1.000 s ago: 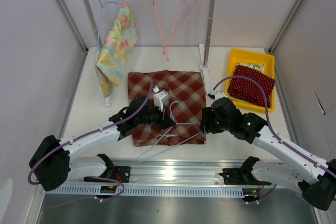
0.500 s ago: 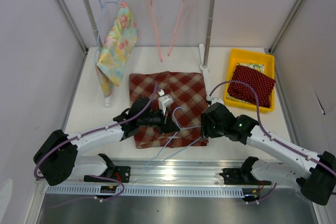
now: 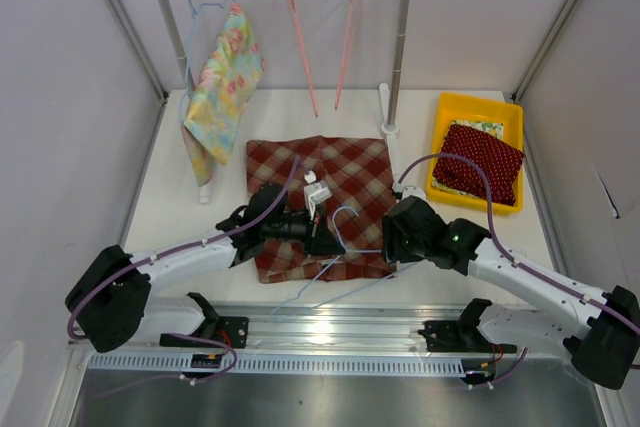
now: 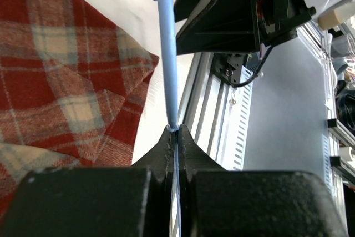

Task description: Place the skirt on the hanger

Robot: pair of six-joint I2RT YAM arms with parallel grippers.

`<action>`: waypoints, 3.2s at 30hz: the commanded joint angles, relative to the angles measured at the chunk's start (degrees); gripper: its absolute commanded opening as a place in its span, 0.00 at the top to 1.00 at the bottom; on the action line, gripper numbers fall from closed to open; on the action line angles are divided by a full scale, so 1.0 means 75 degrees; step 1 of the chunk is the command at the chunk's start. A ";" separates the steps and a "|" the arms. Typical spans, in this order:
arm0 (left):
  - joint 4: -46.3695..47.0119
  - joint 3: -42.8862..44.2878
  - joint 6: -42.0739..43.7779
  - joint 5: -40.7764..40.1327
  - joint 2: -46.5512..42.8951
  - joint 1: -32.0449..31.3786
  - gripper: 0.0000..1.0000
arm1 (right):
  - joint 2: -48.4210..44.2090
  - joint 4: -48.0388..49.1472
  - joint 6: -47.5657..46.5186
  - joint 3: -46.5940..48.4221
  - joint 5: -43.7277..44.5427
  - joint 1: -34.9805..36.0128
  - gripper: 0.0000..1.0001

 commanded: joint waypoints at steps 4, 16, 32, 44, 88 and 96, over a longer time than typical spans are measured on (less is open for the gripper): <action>0.0197 0.0238 0.0228 0.0695 0.0388 0.0033 1.00 | 0.0005 0.0165 0.0201 0.0174 0.0226 0.0118 0.45; 0.0208 0.0601 0.0510 0.0684 0.1232 0.0806 1.00 | 0.0193 0.0751 0.0904 -0.0623 0.0319 0.0516 0.46; -0.0097 0.0988 0.0779 0.0520 0.1912 0.0806 1.00 | 0.1341 0.1747 0.1162 -0.1150 0.0706 0.0599 0.33; 0.0220 0.0918 0.0861 0.0216 0.2111 0.0806 1.00 | 0.1389 0.1479 0.1104 -0.0507 0.1081 0.0353 0.91; -0.0284 0.1890 0.1951 -0.2445 0.1970 0.1169 1.00 | -0.0335 -0.0678 0.0561 0.0923 0.0786 -0.1210 0.36; -0.0799 0.2488 0.2291 -0.2082 0.2462 0.1228 1.00 | 0.0940 0.1357 0.0823 0.0772 0.1281 0.2012 0.37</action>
